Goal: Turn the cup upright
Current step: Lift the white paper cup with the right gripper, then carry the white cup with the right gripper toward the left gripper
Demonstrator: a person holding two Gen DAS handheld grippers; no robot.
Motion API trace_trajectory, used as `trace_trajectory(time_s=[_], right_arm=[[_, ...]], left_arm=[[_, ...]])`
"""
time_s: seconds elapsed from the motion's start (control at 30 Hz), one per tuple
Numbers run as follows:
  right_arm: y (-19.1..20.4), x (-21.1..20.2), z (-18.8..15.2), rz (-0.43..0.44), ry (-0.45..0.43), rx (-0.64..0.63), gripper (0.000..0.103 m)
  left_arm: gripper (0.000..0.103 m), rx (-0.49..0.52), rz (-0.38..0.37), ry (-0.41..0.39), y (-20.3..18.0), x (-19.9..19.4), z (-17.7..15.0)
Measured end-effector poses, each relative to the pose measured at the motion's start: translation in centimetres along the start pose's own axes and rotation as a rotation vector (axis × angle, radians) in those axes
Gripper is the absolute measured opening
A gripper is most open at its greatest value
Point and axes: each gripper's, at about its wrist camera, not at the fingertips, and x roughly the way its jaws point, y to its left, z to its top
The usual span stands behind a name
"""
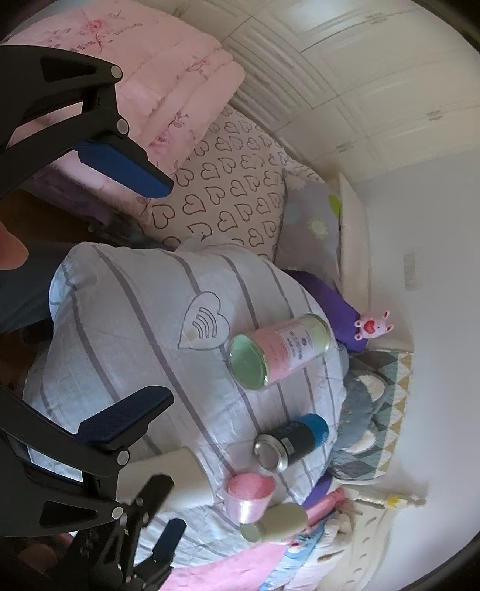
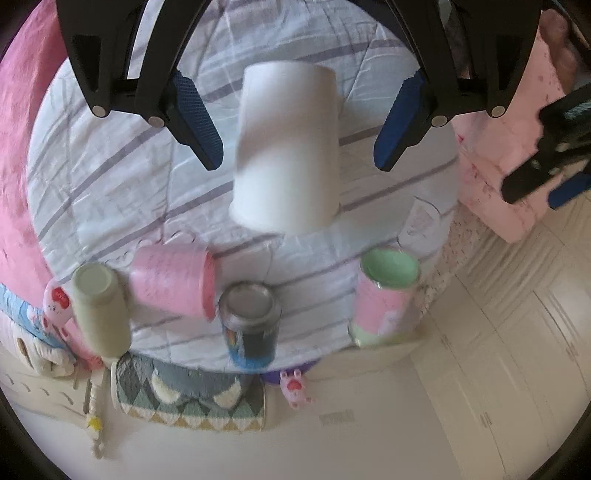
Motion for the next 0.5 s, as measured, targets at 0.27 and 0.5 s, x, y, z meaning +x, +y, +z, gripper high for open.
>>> trace_trajectory(time_s=[0.27,0.5], right_arm=[[-1.6,-8.0,0.8,-0.036,-0.173,-0.011,0.085],[-3.7,-12.0,-0.9,-0.126,-0.25,0.011,0.085]], left_arm=[[0.103,0.019,-0.037,-0.045,-1.5,-3.0,0.3],[0.103,0.009,-0.059,-0.053,-2.0,-4.6,-0.2]])
